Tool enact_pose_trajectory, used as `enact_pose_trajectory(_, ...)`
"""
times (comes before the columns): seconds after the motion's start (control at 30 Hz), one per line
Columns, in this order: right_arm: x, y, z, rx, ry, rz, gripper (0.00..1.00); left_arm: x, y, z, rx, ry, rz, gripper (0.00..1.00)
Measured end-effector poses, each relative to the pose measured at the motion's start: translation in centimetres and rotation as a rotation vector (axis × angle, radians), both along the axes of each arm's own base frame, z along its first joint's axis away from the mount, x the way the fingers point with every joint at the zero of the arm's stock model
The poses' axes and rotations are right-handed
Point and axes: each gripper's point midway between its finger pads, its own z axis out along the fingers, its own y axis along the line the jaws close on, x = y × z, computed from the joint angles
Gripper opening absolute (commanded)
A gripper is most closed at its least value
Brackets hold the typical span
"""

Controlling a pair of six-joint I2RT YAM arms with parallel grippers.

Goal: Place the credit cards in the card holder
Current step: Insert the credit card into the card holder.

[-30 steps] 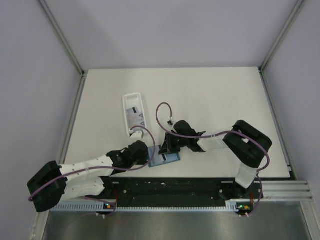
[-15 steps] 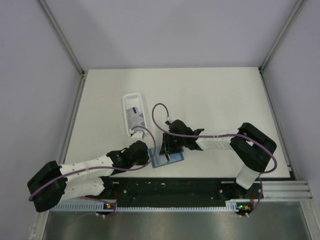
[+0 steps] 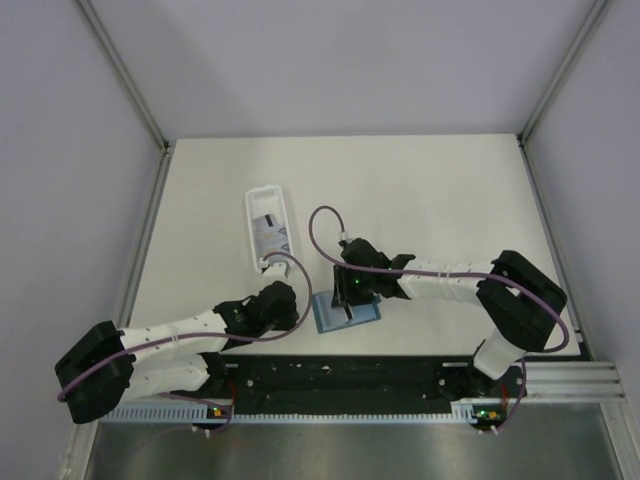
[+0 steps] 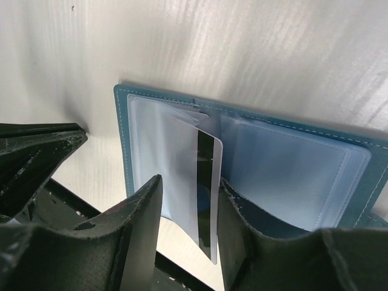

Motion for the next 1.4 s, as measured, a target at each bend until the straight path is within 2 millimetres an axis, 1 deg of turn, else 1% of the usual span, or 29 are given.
enact_pose_trajectory(0.33, 0.1, -1.8, 0.1, -0.069, -0.021, -0.027, 0.40, 0.0, 0.0, 0.0, 0.000, -0.001, 0.000, 0.02)
enact_pose_trajectory(0.5, 0.3, -2.3, 0.7, -0.081, -0.044, -0.041, 0.40, 0.1, -0.1, 0.0, -0.001, -0.001, -0.001, 0.01)
enact_pose_trajectory(0.6, 0.5, -3.0, 0.7, -0.112, -0.056, -0.054, 0.41, 0.1, -0.2, 0.0, -0.005, -0.003, -0.001, 0.01)
enact_pose_trajectory(0.8, 0.5, -3.9, 0.7, -0.156, -0.063, -0.059, 0.41, 0.1, -0.3, 0.0, -0.008, -0.002, -0.003, 0.01)
enact_pose_trajectory(1.07, 0.6, -4.3, 0.8, -0.183, -0.070, -0.059, 0.41, 0.3, -0.6, 0.0, -0.018, -0.004, -0.006, 0.01)
enact_pose_trajectory(1.3, 0.8, -4.3, 0.9, -0.184, -0.076, -0.059, 0.40, 0.4, -0.9, 0.0, -0.022, -0.003, -0.009, 0.00)
enact_pose_trajectory(1.4, 0.8, -4.3, 0.6, -0.190, -0.073, -0.055, 0.40, 0.4, -1.1, 0.0, -0.023, 0.001, -0.013, 0.00)
